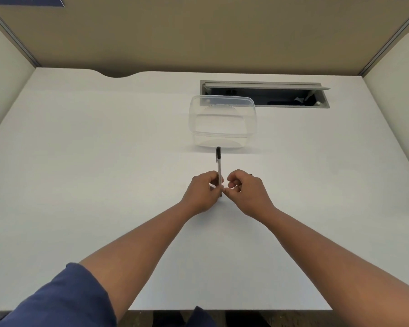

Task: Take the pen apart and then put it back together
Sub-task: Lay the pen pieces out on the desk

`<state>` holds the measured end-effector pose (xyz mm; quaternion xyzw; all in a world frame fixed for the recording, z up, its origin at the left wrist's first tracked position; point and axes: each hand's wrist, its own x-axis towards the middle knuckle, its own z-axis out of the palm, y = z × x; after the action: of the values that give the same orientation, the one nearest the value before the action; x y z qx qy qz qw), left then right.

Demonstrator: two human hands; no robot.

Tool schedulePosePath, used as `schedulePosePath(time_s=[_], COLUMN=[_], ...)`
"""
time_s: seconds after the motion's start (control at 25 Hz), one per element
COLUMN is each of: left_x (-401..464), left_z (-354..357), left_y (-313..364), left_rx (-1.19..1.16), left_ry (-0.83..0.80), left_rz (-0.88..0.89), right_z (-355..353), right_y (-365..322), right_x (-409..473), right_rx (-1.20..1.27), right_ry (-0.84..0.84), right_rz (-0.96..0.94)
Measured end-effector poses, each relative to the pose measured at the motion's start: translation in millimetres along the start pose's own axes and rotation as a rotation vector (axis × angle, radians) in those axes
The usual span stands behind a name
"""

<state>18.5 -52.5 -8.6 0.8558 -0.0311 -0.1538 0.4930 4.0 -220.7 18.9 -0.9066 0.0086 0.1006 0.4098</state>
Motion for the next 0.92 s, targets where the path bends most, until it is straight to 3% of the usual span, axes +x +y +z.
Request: schedulePosePath(time_s=[0.2, 0.36, 0.52, 0.8, 0.84, 0.92], left_x=[0.8, -2.3, -6.7, -14.7, -15.5, -17.8], left_z=[1.7, -0.5, -4.6, -13.8, -15.4, -20.0], left_y=[-2.0, -0.8, 0.2, 3.4, 4.6, 3.3], left_rx=[-0.248, -0.534, -0.658, -0.627, -0.545, -0.140], left_ry=[0.096, 0.058, 0.015, -0.052, -0.050, 0.050], left_rz=[-0.131, -0.218, -0.290, -0.307, -0.310, -0.229], right_z=[15.2, 20.9, 21.8, 19.2, 18.3, 15.2], right_y=[9.2, 7.7, 5.5, 2.4, 2.4, 3.2], right_x=[-11.7, -14.1, -16.4, -16.3, -16.4, -16.8], right_rx=[-0.040, -0.054, 0.002, 0.097, 0.088, 0.063], right_ry=[-0.046, 0.000, 0.025, 0.030, 0.034, 0.036], right_rz=[0.031, 0.022, 0.037, 0.065, 0.074, 0.100])
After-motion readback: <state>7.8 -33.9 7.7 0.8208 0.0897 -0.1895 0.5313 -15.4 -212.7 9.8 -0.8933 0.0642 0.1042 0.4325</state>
